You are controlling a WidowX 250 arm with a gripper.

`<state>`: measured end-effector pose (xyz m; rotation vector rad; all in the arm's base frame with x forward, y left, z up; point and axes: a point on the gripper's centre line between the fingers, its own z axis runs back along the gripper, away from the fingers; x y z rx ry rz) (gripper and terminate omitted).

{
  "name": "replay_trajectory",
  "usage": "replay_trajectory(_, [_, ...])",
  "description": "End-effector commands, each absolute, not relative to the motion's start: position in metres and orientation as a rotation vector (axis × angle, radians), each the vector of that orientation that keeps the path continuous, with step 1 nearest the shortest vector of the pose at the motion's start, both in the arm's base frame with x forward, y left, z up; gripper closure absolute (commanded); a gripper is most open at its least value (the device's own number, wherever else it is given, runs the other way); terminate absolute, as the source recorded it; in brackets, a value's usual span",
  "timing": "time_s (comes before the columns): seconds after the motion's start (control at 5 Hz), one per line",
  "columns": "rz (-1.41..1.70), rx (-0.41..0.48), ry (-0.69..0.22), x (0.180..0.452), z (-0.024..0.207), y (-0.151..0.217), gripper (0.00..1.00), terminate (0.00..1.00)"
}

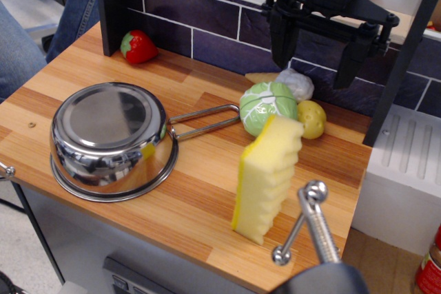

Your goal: Wipe pot with sponge

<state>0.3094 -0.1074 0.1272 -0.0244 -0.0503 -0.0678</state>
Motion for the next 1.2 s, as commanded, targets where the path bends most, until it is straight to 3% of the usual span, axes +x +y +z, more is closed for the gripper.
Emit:
replay_trajectory(0.0, [-0.068,-0.024,-0.05,0.309,0.127,-0.107,0.0,0.0])
replay_trajectory(0.4, [-0.08,-0.079,-0.069,0.271,0.145,-0.101,0.0,0.0])
replay_trajectory(1.0, [-0.128,-0.03,-0.043,0.243,0.12,-0.1,0.0,0.0])
